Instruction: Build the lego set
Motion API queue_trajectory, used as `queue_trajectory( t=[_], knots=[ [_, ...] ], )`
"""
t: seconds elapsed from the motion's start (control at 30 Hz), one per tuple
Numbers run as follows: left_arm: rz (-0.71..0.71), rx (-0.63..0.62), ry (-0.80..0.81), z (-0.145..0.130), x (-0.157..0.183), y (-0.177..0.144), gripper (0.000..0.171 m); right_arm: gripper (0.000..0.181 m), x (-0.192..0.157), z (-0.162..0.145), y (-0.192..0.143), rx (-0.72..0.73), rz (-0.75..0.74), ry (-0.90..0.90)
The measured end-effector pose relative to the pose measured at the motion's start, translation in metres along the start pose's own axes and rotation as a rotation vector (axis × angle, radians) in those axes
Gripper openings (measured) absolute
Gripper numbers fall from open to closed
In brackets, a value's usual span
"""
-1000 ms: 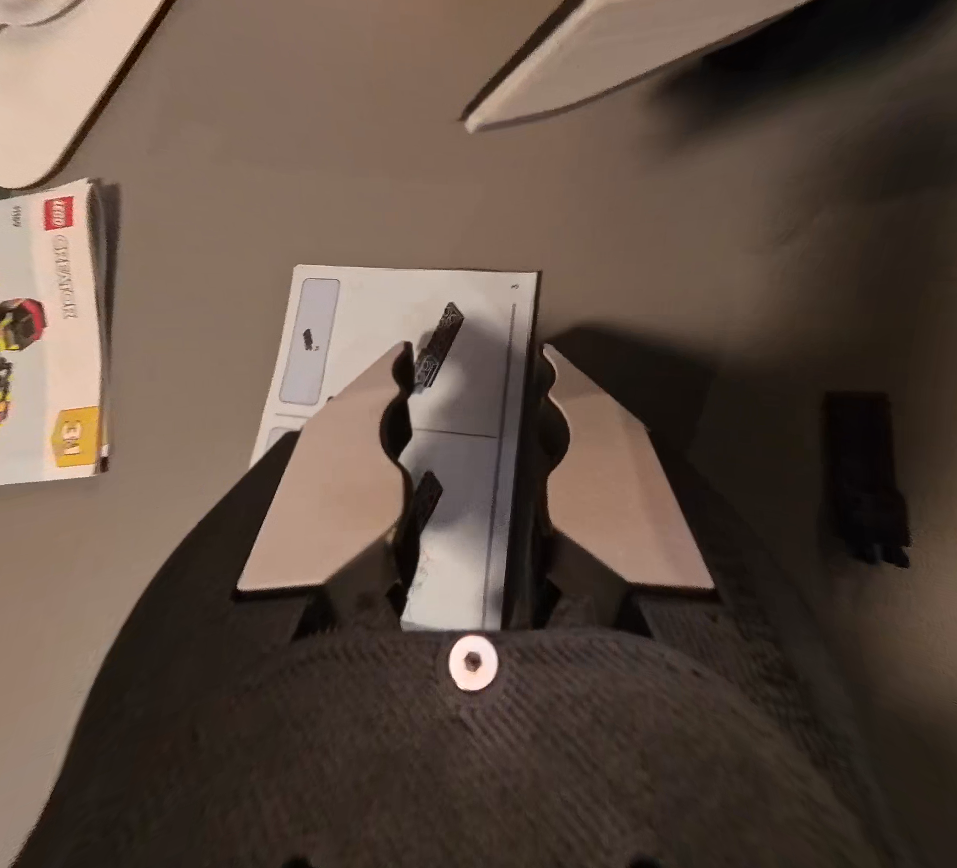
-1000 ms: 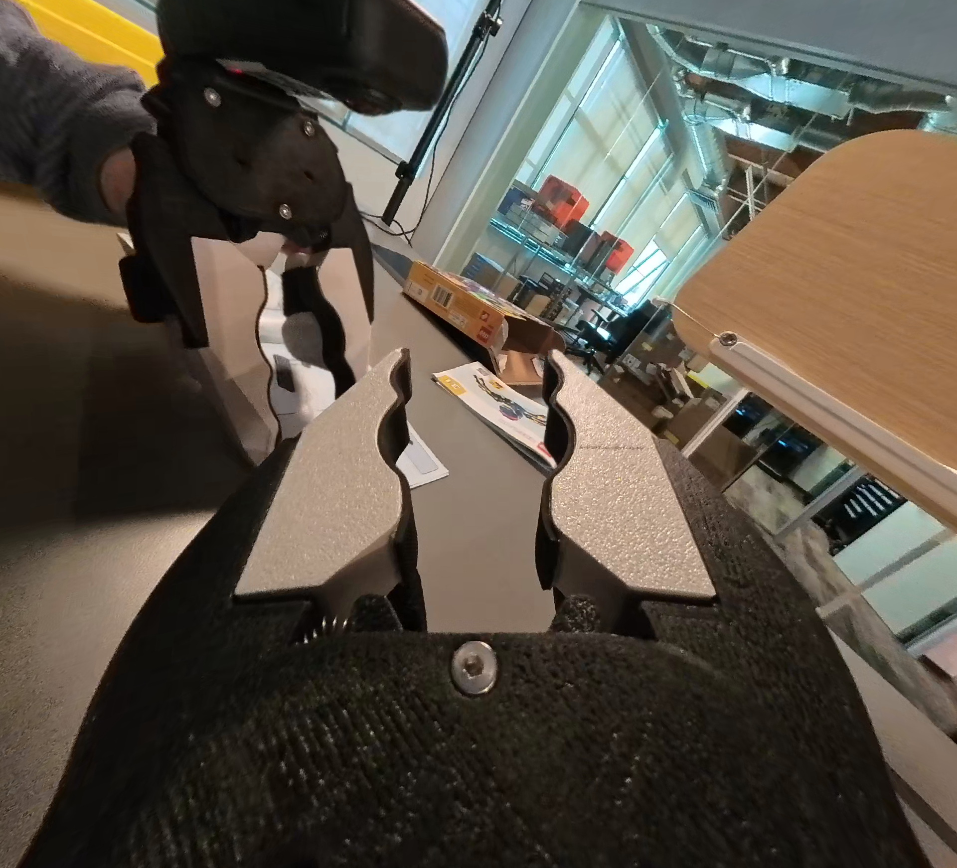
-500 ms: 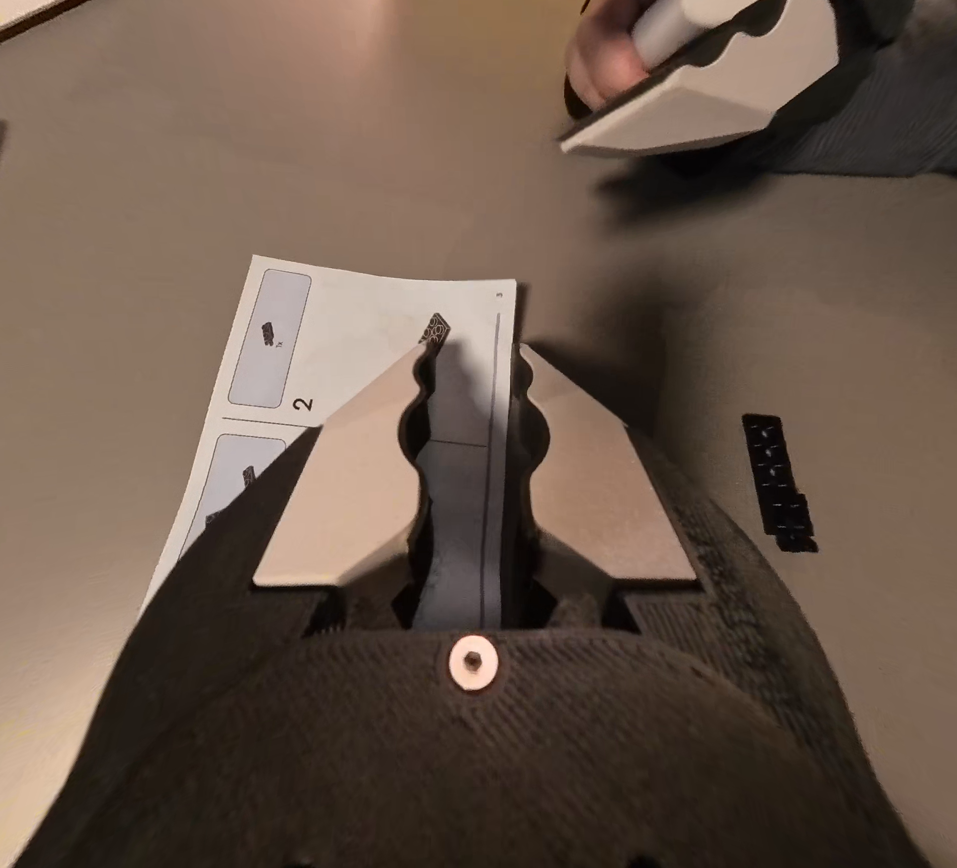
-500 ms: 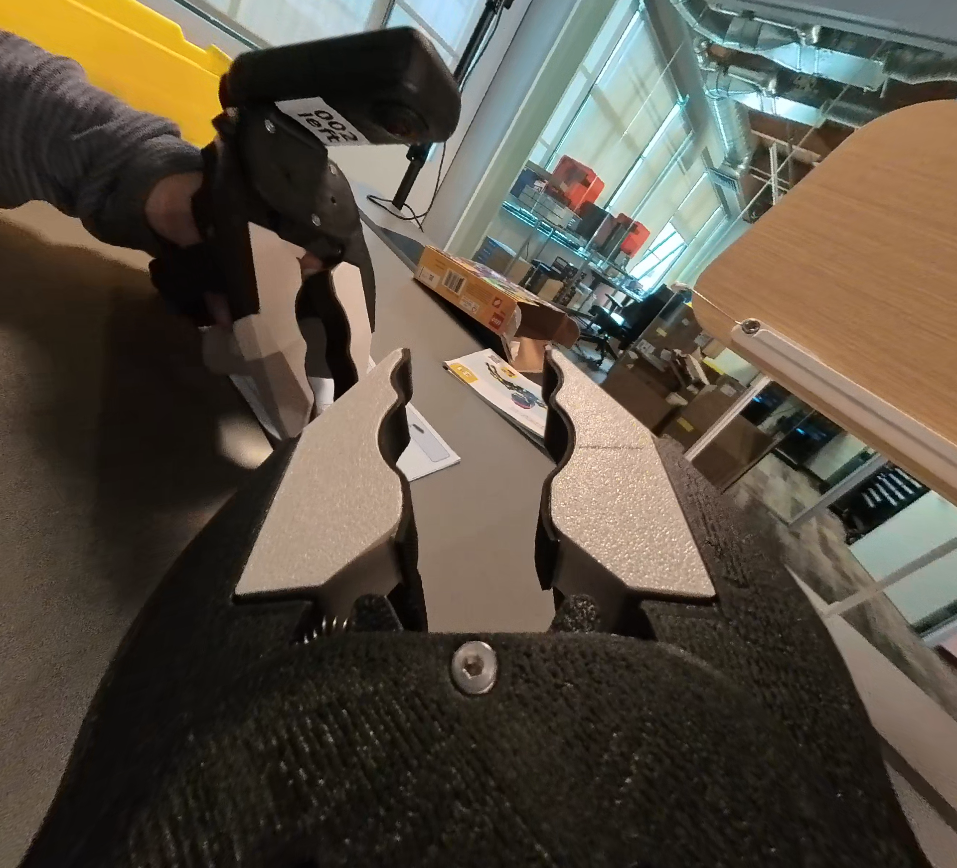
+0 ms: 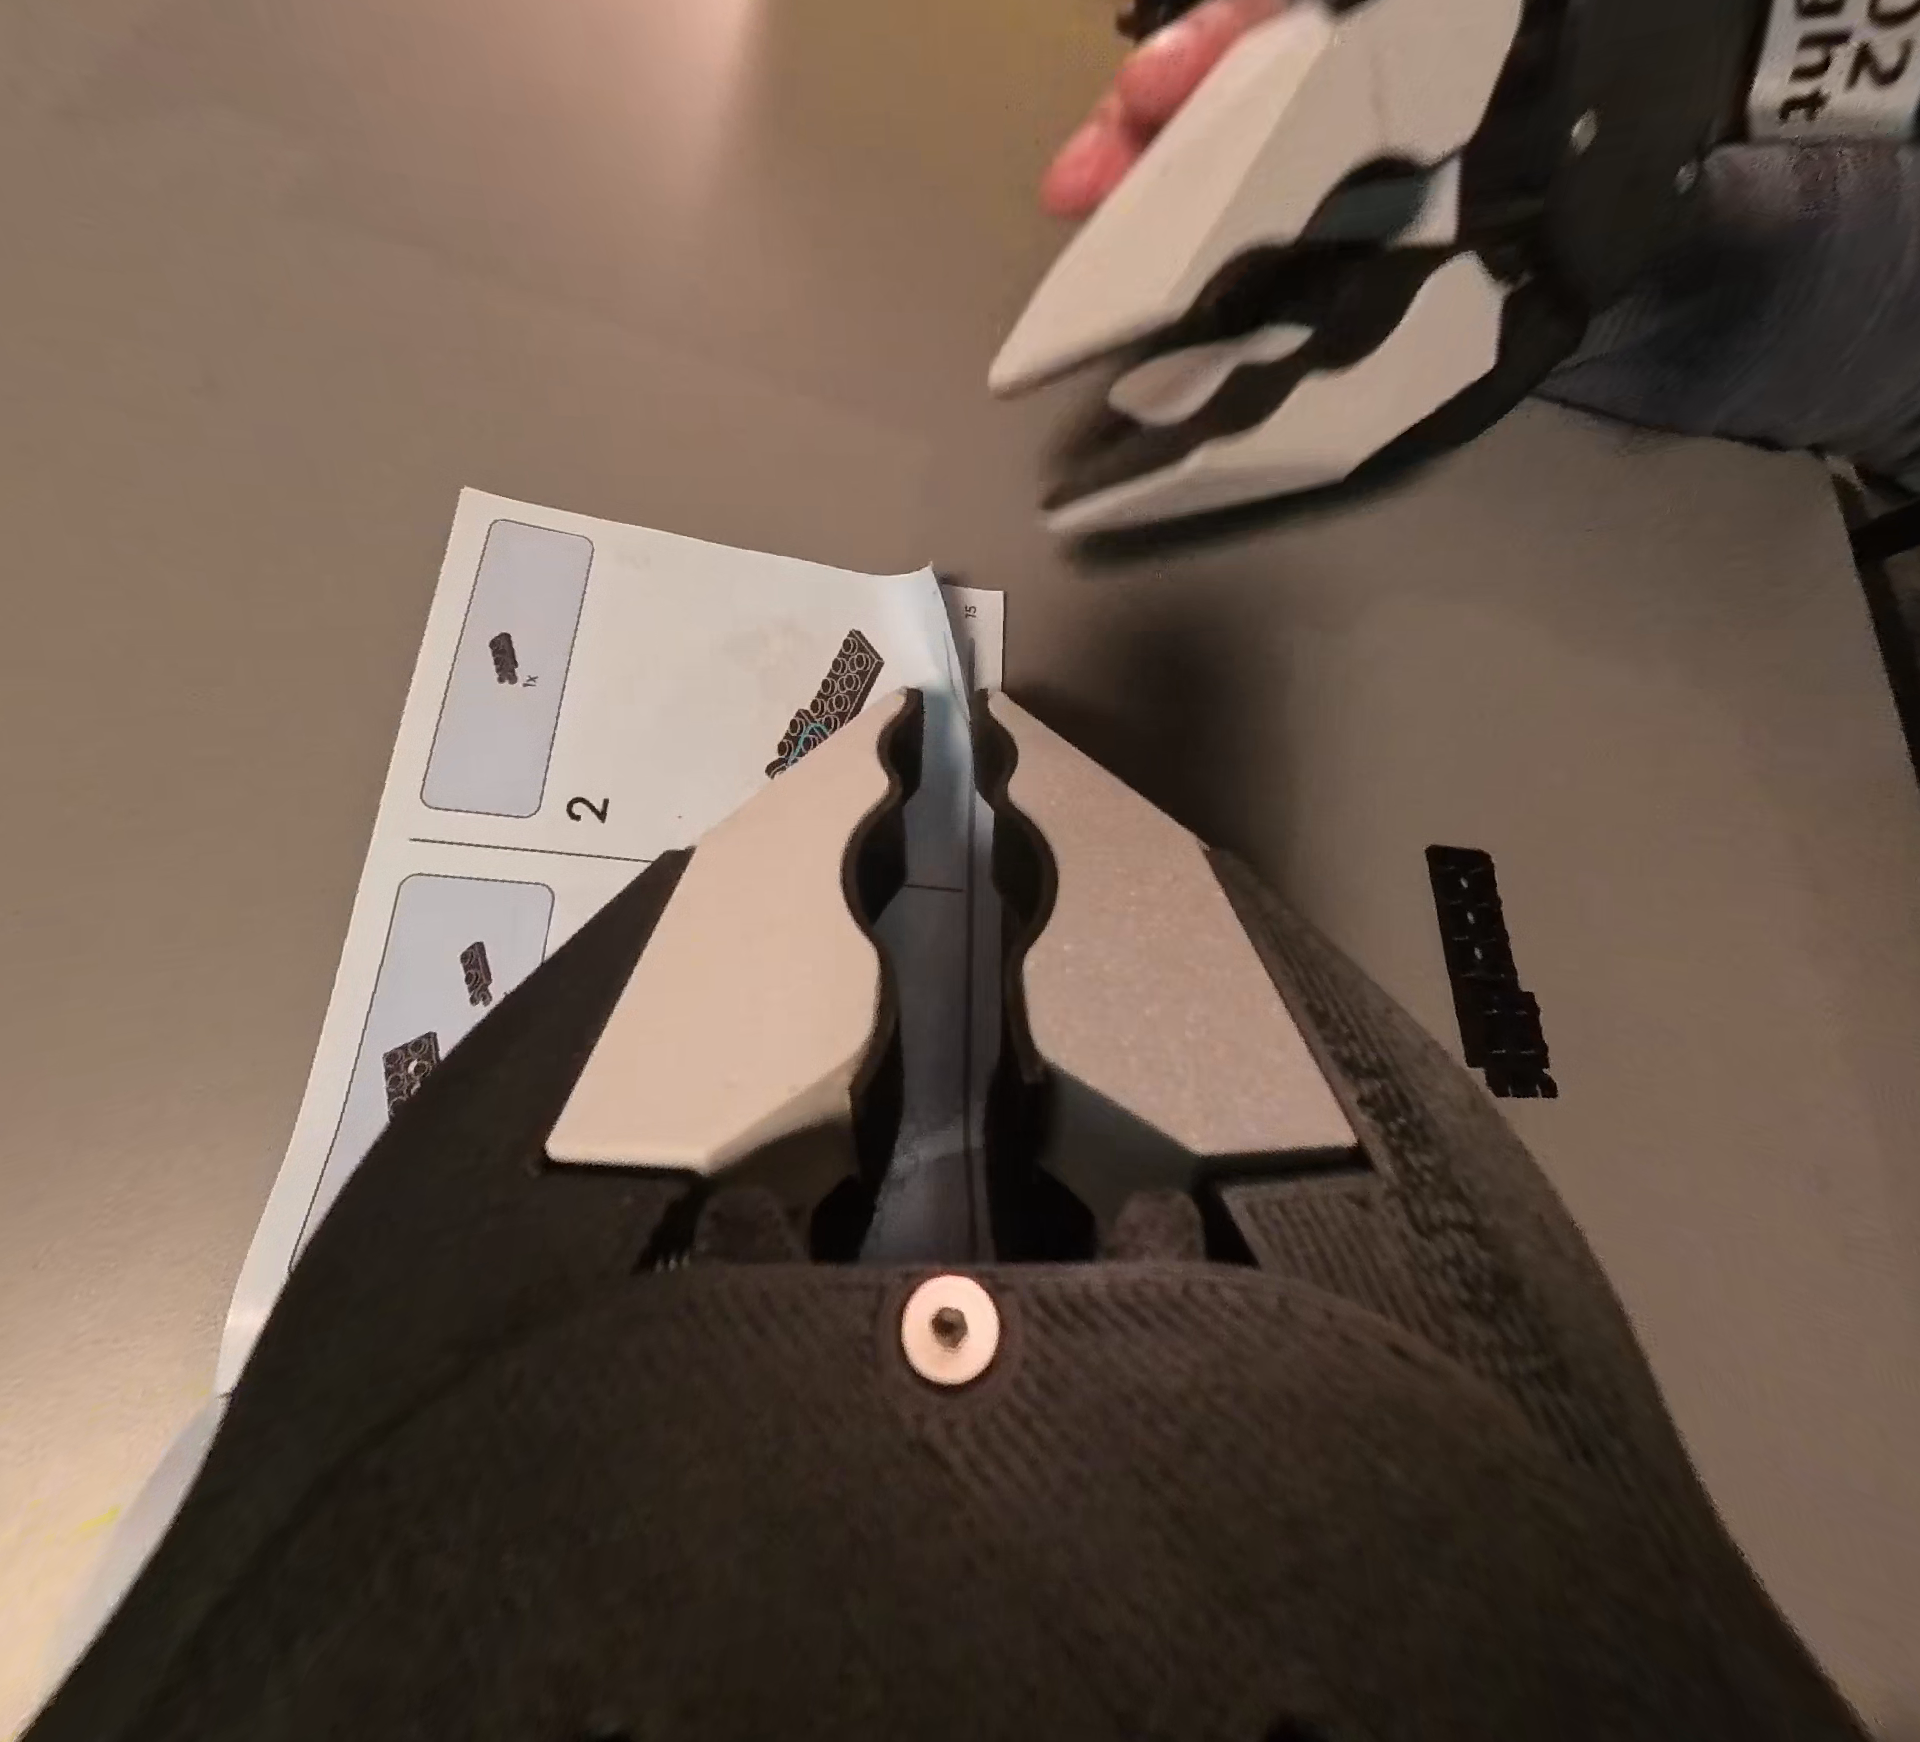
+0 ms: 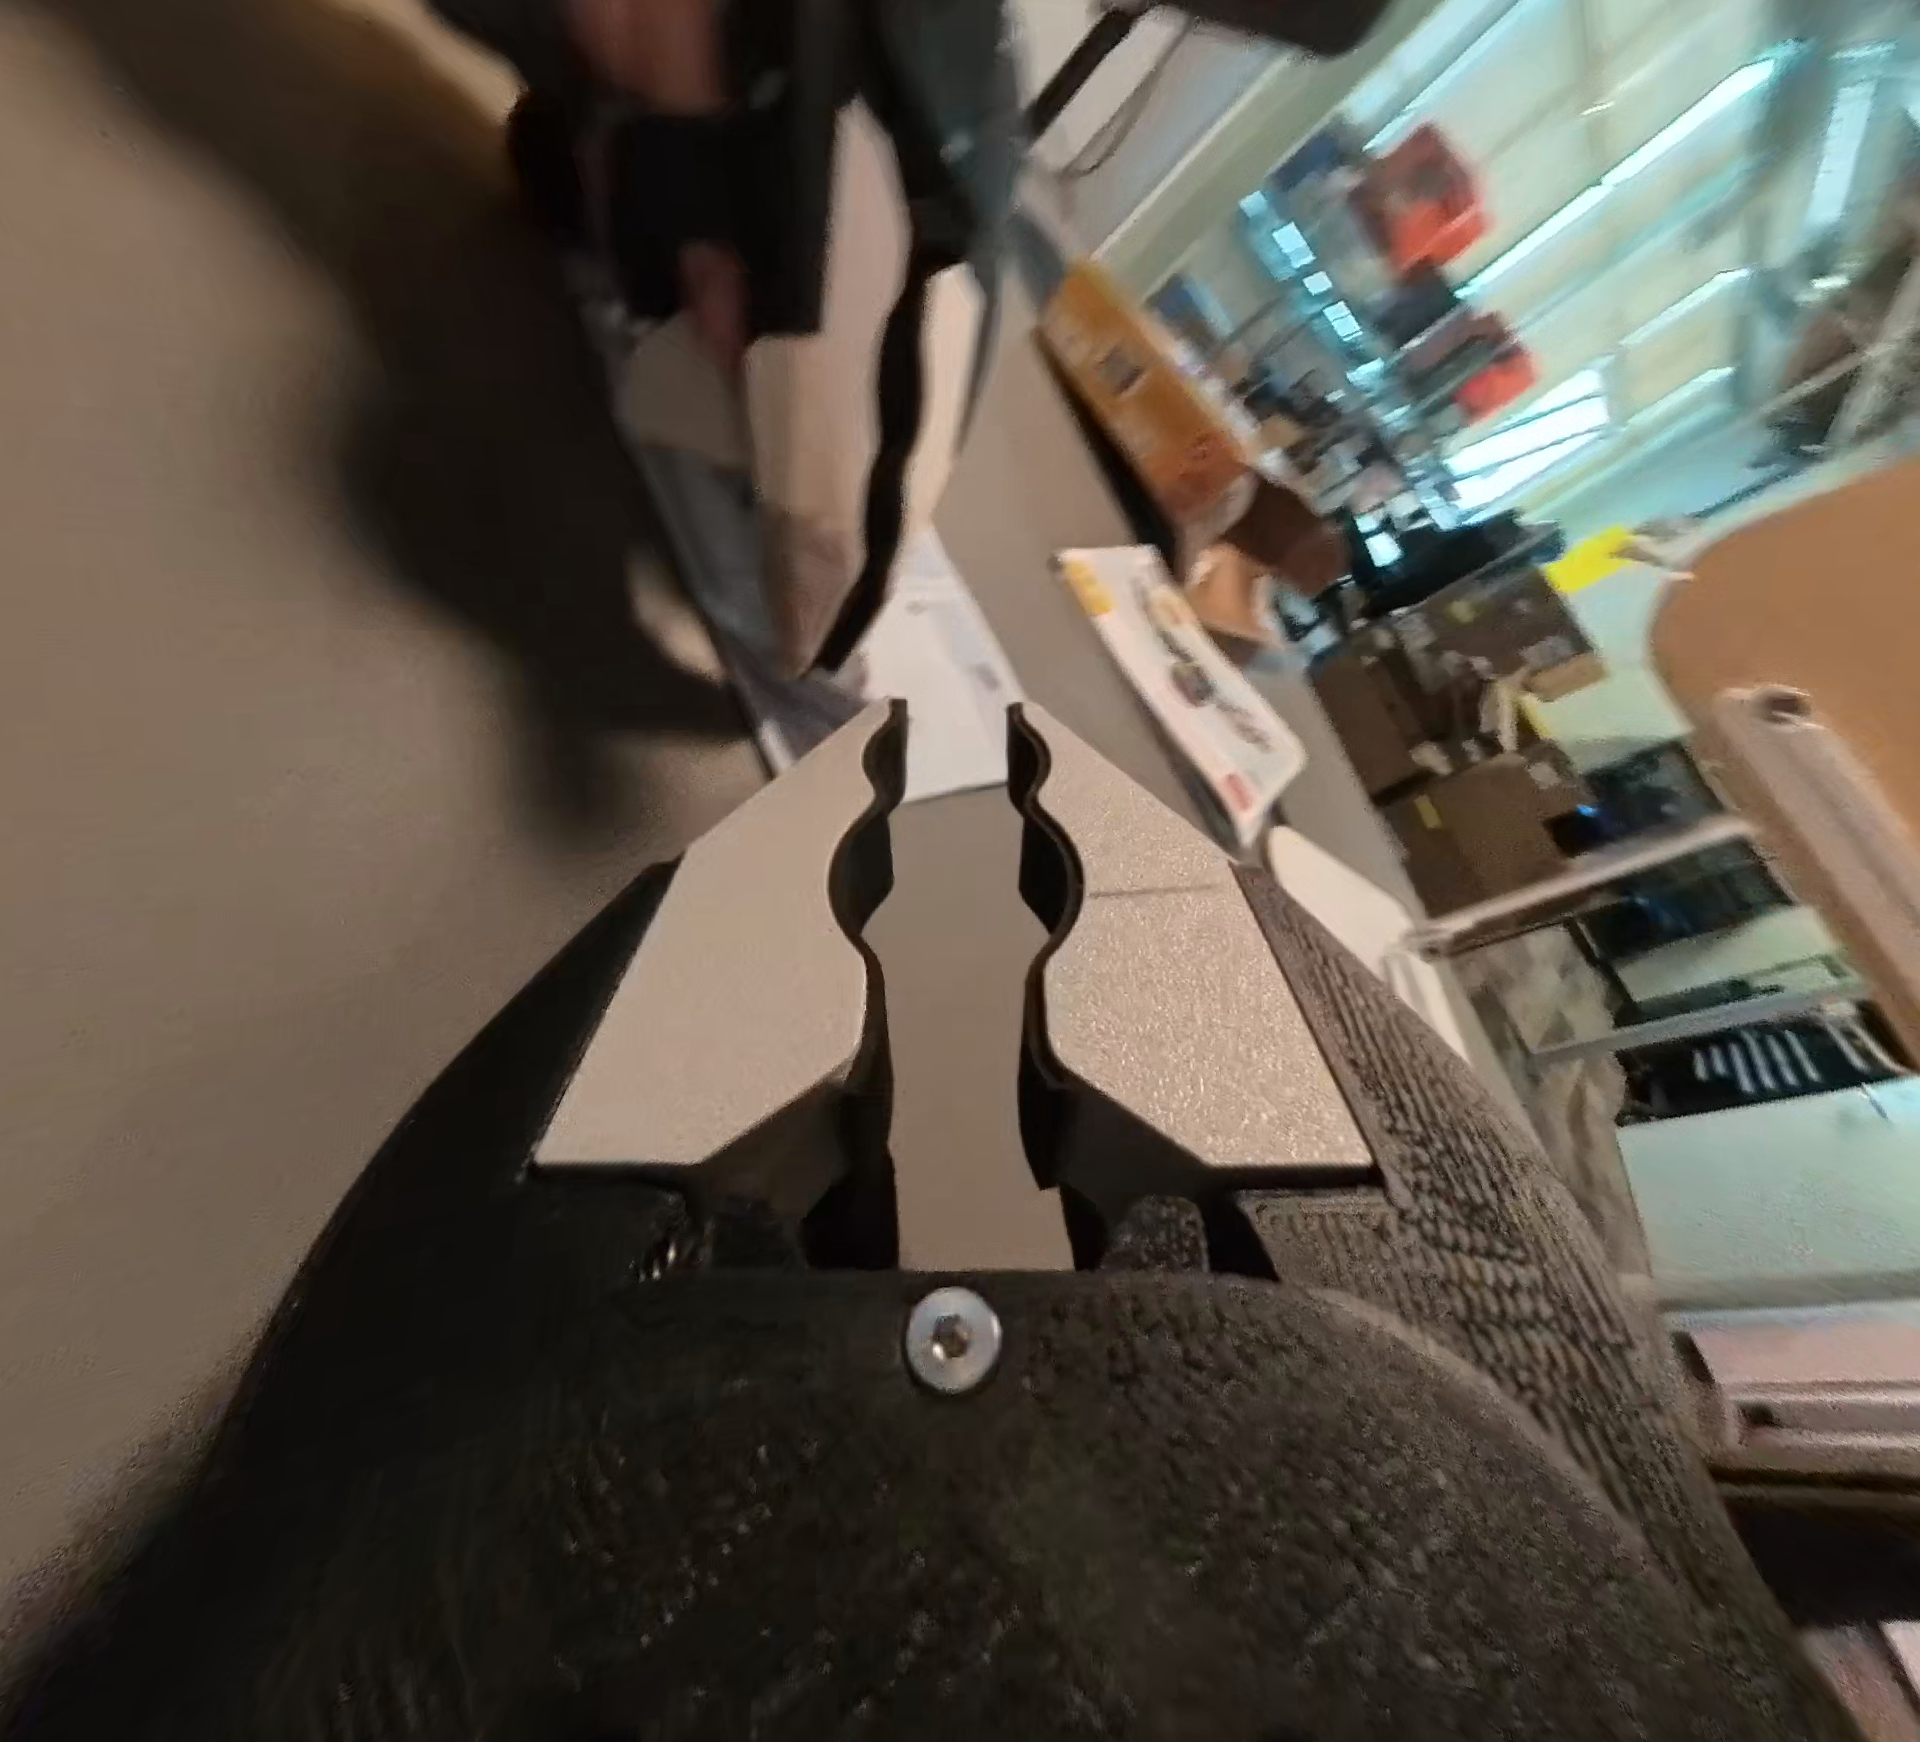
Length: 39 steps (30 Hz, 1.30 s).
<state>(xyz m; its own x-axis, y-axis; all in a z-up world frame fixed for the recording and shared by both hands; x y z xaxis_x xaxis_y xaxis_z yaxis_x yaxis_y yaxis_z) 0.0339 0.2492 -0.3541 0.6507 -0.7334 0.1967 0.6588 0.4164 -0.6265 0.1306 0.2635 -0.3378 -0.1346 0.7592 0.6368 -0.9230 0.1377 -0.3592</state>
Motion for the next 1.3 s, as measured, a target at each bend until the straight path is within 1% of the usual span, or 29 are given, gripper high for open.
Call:
queue_trajectory(
  t=[0.07,0.1,0.17,0.3,0.43,0.57,0.77,0.9,1.3],
  knots=[
    [-0.004,0.000,-0.004,0.000,0.000,0.000,0.008,0.022,-0.010,-0.006,0.008,-0.091,0.083,-0.023],
    [-0.006,0.000,-0.006,0.000,0.000,0.000,0.008,0.015,-0.011,-0.008,0.010,-0.112,0.096,-0.015],
    [-0.006,0.000,-0.007,0.000,0.000,0.000,0.008,0.014,-0.011,-0.007,0.011,-0.108,0.133,0.036],
    [-0.004,0.000,-0.003,0.000,0.000,0.000,0.008,0.022,-0.006,-0.008,0.012,-0.112,0.208,0.166],
    [0.001,-0.001,0.004,0.000,0.000,0.000,0.008,0.022,-0.006,-0.009,0.013,-0.106,0.282,0.229],
    [0.002,-0.001,0.006,0.000,0.000,0.000,0.008,0.028,-0.004,-0.010,0.014,-0.107,0.271,0.246],
    [0.005,-0.002,0.008,0.000,0.000,0.001,0.008,0.028,-0.007,-0.006,0.016,-0.093,0.316,0.262],
    [0.001,-0.001,0.008,0.000,0.000,0.000,0.008,0.023,-0.005,-0.004,0.013,-0.058,0.319,0.278],
    [0.001,-0.001,0.005,0.000,0.000,0.000,0.008,0.020,-0.006,-0.005,0.011,-0.064,0.328,0.288]
  ],
)
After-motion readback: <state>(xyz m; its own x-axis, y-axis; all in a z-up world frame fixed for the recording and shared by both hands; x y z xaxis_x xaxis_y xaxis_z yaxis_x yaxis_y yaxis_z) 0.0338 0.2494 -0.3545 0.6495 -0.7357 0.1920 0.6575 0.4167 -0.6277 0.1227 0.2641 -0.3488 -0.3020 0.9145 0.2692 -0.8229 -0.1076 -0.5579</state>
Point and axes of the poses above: each gripper's, where its closed fingertips meet, y out along the fingers, z out of its top, x = y × z across the jaws, the point moved 5 cm from there along -y, back along the fingers, and after that the axes turned 9 degrees about z, right-handed, at the moved point
